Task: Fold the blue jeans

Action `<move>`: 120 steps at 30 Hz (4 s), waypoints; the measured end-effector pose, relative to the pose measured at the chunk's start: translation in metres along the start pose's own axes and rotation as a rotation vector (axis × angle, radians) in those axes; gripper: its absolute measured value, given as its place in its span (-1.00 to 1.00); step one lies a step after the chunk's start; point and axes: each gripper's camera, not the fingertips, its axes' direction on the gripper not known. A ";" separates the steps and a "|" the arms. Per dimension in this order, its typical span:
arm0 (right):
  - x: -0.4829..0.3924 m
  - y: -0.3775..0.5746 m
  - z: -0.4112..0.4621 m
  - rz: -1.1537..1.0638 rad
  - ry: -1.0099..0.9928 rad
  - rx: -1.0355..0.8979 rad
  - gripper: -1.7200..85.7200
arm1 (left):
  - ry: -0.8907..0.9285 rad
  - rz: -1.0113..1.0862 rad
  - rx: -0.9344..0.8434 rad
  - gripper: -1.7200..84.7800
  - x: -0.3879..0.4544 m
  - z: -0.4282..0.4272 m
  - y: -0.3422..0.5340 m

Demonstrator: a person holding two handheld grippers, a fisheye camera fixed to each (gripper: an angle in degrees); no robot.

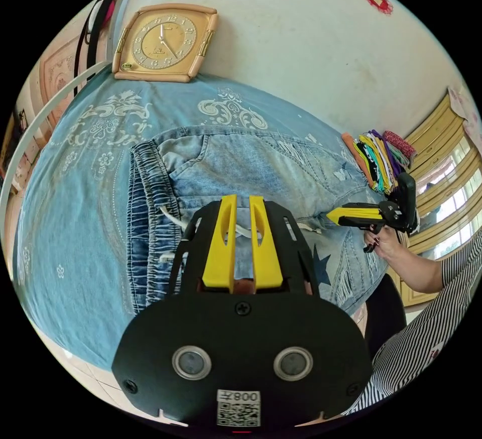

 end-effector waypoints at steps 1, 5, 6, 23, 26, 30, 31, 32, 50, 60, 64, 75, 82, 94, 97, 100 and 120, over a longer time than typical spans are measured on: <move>-0.002 -0.007 0.001 -0.011 0.012 -0.002 -0.96 | -0.007 -0.003 0.001 -0.88 -0.003 -0.002 -0.003; 0.006 -0.021 0.002 0.024 -0.017 -0.002 -0.96 | 0.024 0.041 -0.019 -0.87 -0.002 -0.008 -0.020; 0.008 -0.021 0.000 0.029 -0.026 0.002 -0.96 | 0.001 0.062 -0.044 -0.87 0.002 -0.006 -0.023; 0.045 -0.143 -0.018 -0.063 0.089 0.004 -0.95 | -0.255 0.109 -0.185 -0.78 -0.044 -0.023 -0.149; 0.038 -0.167 -0.009 -0.090 0.090 -0.020 -0.94 | -0.260 0.089 -0.306 -0.76 -0.058 -0.012 -0.164; 0.031 -0.191 0.000 -0.110 0.084 -0.046 -0.92 | -0.215 0.084 -0.308 -0.75 -0.063 -0.009 -0.175; 0.027 -0.198 0.002 -0.117 0.094 -0.050 -0.91 | -0.216 0.092 -0.308 -0.75 -0.062 -0.009 -0.176; 0.024 -0.204 0.002 -0.126 0.110 -0.048 -0.89 | -0.219 0.113 -0.310 -0.75 -0.060 -0.009 -0.179; -0.019 -0.289 0.032 -0.287 0.300 -0.245 -0.78 | -0.231 0.288 -0.402 -0.75 -0.024 -0.016 -0.202; -0.055 -0.298 0.038 -0.339 0.294 -0.311 -0.84 | -0.251 0.320 -0.466 -0.79 0.005 -0.024 -0.194; -0.074 -0.292 0.039 -0.342 0.336 -0.300 -0.89 | -0.295 0.323 -0.448 -0.83 0.021 -0.029 -0.181; -0.110 -0.264 0.011 -0.256 0.324 -0.247 -0.95 | -0.446 0.344 -0.292 -0.92 0.078 -0.080 -0.125; -0.155 -0.214 -0.042 -0.285 0.330 -0.146 -0.95 | -0.407 0.364 -0.162 -0.93 0.107 -0.130 -0.080; -0.252 -0.085 -0.098 -0.309 0.272 -0.091 -0.95 | -0.358 0.522 -0.151 -0.94 0.162 -0.200 0.041; -0.272 -0.056 -0.096 -0.289 0.232 -0.107 -0.95 | -0.363 0.567 -0.196 -0.94 0.171 -0.206 0.073; -0.292 -0.029 -0.087 -0.294 0.192 -0.144 -0.95 | -0.354 0.595 -0.258 -0.94 0.175 -0.207 0.105; -0.358 0.087 0.008 -0.281 0.065 -0.360 -0.96 | -0.363 0.680 -0.442 -0.94 0.157 -0.183 0.233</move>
